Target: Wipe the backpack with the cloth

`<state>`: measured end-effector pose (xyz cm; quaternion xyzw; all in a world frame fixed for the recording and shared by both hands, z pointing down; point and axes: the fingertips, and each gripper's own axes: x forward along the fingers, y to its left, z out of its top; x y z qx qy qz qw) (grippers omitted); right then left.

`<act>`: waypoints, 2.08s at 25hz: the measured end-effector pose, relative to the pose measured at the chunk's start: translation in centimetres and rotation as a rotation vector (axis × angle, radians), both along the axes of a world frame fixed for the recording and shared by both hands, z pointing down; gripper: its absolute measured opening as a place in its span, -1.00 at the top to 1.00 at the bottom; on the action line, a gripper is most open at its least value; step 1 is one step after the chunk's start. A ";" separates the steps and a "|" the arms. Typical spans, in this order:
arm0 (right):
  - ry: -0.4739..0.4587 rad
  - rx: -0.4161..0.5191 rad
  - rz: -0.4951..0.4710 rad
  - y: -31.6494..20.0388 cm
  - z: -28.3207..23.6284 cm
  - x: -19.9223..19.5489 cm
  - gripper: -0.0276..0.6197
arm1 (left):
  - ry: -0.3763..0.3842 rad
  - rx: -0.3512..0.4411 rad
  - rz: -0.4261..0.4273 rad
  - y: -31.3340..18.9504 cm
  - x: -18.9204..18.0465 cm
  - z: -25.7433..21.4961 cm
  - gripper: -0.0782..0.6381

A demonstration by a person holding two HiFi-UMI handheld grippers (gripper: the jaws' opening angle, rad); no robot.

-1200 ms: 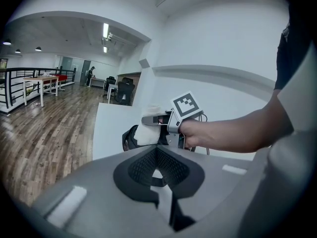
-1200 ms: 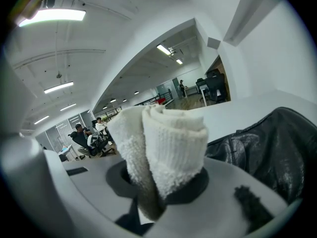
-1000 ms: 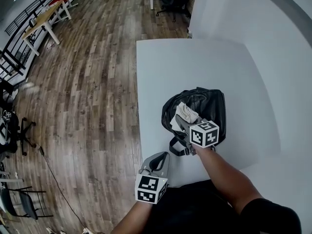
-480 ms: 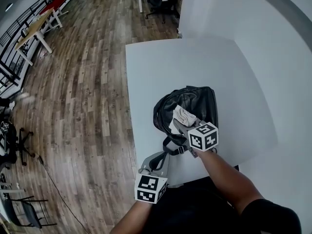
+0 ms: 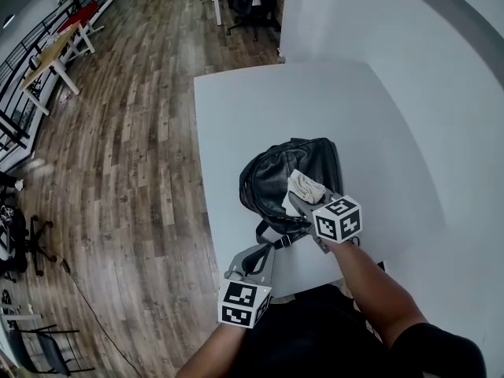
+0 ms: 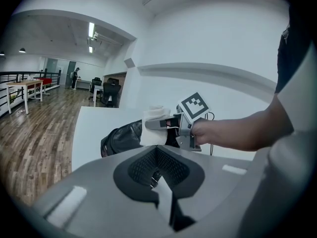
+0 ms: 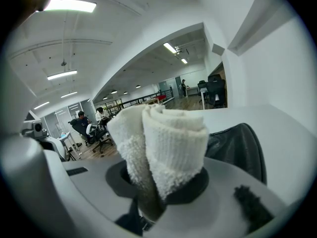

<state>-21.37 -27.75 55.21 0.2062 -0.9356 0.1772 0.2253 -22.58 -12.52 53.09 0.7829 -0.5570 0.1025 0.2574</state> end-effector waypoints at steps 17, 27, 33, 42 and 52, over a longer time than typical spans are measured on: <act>0.077 0.020 0.013 -0.9 -2.0 6.9 0.65 | -0.008 0.025 0.080 -0.9 3.5 -0.9 0.76; 0.092 0.080 0.079 -1.5 -3.7 10.6 0.65 | 0.002 0.049 0.117 -1.1 4.8 -1.7 0.76; 0.113 0.126 0.156 -1.4 -4.4 12.6 0.65 | 0.010 0.062 0.131 -0.3 4.3 -2.3 0.76; 0.116 0.187 0.330 0.4 -5.7 15.9 0.65 | 0.007 0.074 0.167 2.2 3.0 -2.9 0.76; -0.084 0.171 0.389 7.0 -8.9 14.7 0.64 | 0.047 0.067 0.200 3.5 2.9 -3.0 0.76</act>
